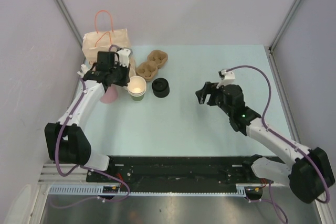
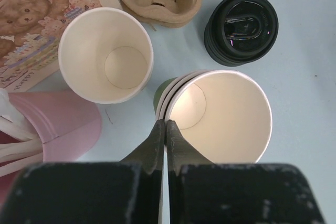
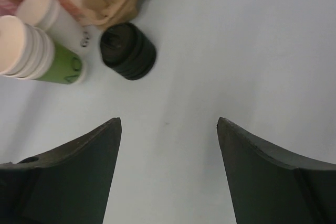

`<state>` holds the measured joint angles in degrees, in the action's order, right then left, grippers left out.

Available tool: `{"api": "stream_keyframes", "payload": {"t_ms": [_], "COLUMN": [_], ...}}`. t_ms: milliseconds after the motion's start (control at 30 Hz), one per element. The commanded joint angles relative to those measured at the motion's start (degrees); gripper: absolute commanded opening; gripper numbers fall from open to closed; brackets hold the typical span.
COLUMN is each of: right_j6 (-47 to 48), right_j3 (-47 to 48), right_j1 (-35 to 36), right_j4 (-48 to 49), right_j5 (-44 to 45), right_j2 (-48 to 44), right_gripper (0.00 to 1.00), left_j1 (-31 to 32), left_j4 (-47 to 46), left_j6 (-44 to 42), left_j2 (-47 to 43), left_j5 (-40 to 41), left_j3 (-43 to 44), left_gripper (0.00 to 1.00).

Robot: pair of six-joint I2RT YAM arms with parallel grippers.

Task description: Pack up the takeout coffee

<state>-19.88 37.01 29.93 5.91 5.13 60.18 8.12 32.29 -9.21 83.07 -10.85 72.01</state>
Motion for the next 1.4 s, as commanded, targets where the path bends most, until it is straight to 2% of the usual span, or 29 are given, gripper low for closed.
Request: {"api": "stream_keyframes", "payload": {"t_ms": [0,200,433,633,867,1000,1200,1333,1367], "right_j6": [-9.12,-15.17,-32.74,-40.4,-35.51,-30.42,-20.92,-7.39,-5.11], "right_j3": [10.15,24.39,29.07,31.36,31.8,31.8,33.29,39.42,41.02], "right_j1": [5.83,11.99,11.11,10.85,10.85,10.85,14.08,20.32,21.56], "right_j4": [7.35,6.48,16.57,22.55,18.53,14.14,6.84,3.06,2.36], "right_j5": [-2.3,-4.51,-17.68,-23.31,-19.37,-15.24,-4.96,11.78,14.27], "right_j2": [10.17,26.88,41.56,49.24,44.51,39.51,32.02,30.43,30.95], "right_gripper": [0.78,0.67,0.45,0.36,0.39,0.45,0.64,0.82,0.84], "left_j1": [-1.53,-3.46,-4.07,-4.78,-5.4,-5.4,-5.31,-2.77,-1.71], "left_j4": [-0.65,-0.57,-0.65,-0.65,-0.57,-0.57,-0.57,-0.48,-0.39], "left_j6": [2.26,4.47,6.05,6.4,5.44,5.61,4.82,1.32,0.35], "left_j2": [-0.2,0.96,2.01,2.54,-1.41,-4.83,-9.94,-15.55,-16.61], "left_j5": [-5.49,-11.03,-12.87,-12.53,-9.55,-9.71,-7.61,-2.96,-1.64], "left_j3": [0.33,-0.9,-2.05,-1.7,1.64,2.7,3.75,3.41,2.97], "left_gripper": [0.0,0.0,0.0,0.01,0.0,0.0,0.0,0.0,0.01]}}
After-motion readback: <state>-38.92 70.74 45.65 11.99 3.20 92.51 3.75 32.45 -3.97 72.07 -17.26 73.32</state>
